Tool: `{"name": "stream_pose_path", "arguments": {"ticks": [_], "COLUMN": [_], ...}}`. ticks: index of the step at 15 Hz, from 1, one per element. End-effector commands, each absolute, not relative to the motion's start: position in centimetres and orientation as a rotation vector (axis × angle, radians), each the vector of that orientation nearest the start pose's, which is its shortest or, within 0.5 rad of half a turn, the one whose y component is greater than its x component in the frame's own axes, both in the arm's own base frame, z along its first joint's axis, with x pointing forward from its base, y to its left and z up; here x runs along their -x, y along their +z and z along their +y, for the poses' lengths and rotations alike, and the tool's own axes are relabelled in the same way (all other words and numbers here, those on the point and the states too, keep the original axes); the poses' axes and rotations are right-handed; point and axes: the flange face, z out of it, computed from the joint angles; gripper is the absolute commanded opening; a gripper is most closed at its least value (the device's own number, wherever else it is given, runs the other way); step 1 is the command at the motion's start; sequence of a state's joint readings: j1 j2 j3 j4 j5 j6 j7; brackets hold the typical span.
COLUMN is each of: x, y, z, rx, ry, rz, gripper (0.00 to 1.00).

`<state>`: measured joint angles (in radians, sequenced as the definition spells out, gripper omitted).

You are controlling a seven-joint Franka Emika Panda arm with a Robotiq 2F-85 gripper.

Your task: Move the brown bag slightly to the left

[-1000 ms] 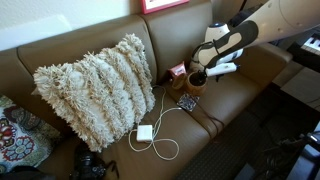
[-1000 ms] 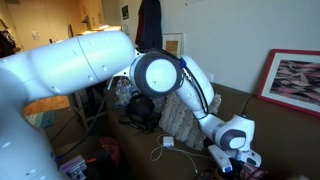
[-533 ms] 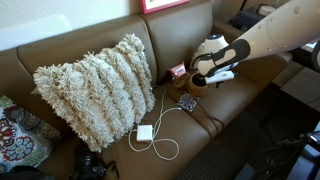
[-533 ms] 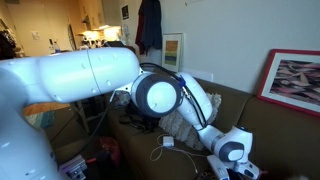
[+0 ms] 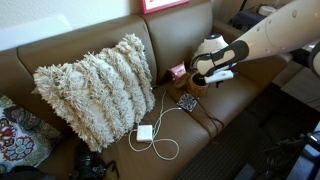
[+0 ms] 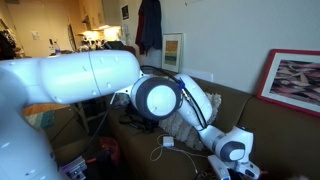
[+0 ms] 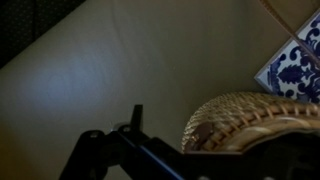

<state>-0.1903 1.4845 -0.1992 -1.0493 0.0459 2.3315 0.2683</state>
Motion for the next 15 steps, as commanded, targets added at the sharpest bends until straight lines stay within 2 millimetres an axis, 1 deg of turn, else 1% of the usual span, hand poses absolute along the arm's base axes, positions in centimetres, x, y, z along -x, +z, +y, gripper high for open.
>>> {"name": "stream_pose_path", "arguments": {"ticks": [1,11,15], "x": [-64.3,-64.3,-64.9], "y": [-10.2,-10.2,-10.2], "z": [-22.5,-22.5,-21.0], "rx": [3.184,3.184,3.163], "ry": [0.317,0.318,0.262], "rz": [0.866,0.866,0.883], "gripper": [1.0,1.0,1.0]}}
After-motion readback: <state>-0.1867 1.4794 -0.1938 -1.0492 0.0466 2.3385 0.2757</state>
